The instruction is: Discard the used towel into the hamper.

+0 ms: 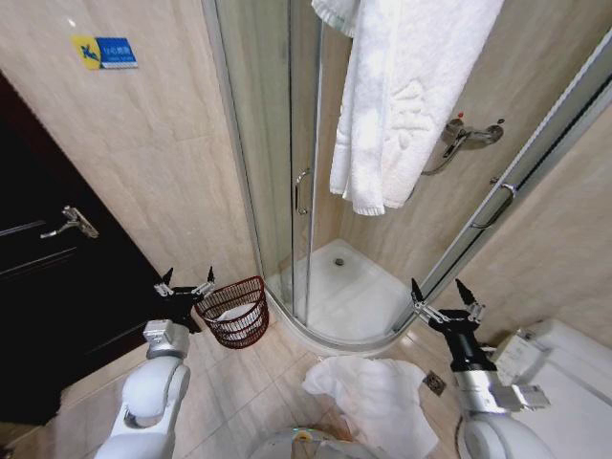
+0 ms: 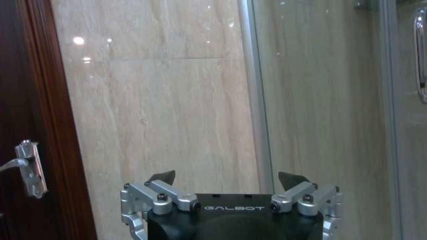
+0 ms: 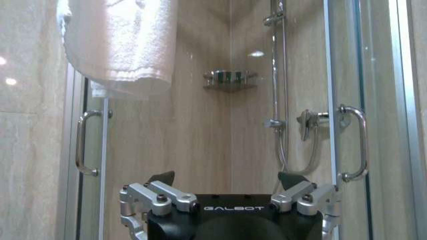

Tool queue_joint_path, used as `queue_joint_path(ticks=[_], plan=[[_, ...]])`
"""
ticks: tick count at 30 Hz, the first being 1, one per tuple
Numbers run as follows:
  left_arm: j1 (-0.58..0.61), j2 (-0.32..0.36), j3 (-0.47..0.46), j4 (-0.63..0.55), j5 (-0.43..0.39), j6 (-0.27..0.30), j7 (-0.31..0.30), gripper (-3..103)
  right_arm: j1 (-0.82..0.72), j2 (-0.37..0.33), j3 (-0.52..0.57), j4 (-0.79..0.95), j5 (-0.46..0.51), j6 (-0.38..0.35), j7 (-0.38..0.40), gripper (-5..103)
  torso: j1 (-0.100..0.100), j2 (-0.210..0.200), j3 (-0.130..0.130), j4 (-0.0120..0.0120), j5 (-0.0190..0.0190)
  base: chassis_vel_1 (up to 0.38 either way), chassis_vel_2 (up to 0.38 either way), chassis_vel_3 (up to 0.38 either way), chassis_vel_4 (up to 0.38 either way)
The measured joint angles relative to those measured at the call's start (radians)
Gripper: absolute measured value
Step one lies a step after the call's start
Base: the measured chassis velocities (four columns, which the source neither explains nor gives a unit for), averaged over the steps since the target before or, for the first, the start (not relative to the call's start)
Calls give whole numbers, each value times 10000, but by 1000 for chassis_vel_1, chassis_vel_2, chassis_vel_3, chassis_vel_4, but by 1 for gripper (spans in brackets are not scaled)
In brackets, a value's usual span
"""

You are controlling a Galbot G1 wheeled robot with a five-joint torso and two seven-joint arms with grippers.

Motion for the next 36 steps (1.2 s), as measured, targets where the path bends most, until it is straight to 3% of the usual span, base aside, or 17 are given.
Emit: queue_joint_path(ticks=[11,28,36], plan=[[-1,0,0,1,0,0,1,100,4,13,-15,73,-6,-146,201,100,32,54,32,-1,1,20,-24,-32,43],[3,0,-2,1,0,-1,0,100,-23,-13,21,-37,5,102,178,100,-14,0,-8,4,2,209,-189,-203,197],[1,0,1,2,0,-1,0,100,42,-41,4,-130,21,134,177,100,-12,-25,-11,-2,1,58,-66,-79,60]])
